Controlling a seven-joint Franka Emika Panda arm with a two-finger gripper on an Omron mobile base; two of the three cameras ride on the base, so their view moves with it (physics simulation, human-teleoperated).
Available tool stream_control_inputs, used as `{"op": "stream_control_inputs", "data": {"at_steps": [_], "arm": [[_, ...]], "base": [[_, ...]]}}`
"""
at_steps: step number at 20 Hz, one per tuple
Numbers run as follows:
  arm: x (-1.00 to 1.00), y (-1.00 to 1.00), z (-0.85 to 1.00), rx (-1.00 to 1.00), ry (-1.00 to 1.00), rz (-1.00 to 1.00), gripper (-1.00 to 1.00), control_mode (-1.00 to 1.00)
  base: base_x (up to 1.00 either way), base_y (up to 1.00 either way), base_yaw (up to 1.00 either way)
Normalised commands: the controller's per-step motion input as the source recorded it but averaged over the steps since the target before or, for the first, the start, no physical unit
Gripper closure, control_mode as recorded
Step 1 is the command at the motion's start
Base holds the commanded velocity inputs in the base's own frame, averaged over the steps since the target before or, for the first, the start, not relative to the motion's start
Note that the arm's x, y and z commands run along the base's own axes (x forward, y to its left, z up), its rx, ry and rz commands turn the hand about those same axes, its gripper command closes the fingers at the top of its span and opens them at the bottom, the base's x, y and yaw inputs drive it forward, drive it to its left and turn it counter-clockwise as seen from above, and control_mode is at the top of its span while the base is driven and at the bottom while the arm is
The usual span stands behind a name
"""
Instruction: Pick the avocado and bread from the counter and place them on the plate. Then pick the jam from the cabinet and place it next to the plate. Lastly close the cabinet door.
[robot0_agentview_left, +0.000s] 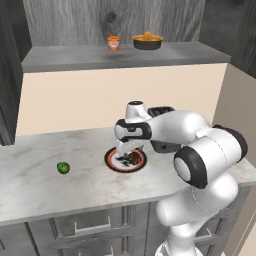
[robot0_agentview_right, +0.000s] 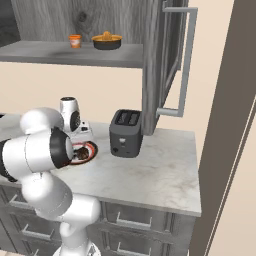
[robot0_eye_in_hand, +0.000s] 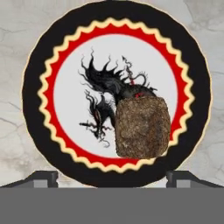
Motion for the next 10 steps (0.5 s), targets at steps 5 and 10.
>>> {"op": "stream_control_inputs", "data": {"at_steps": [5,10], "arm": [[-0.36,0.35,0.42,0.0,-0.04,0.0,-1.0,-1.0],[-0.29,0.45,0.42,0.01,0.0,0.0,-1.0,-1.0]], "base": [[0.0,0.0,0.0],[0.0,0.0,0.0]]}}
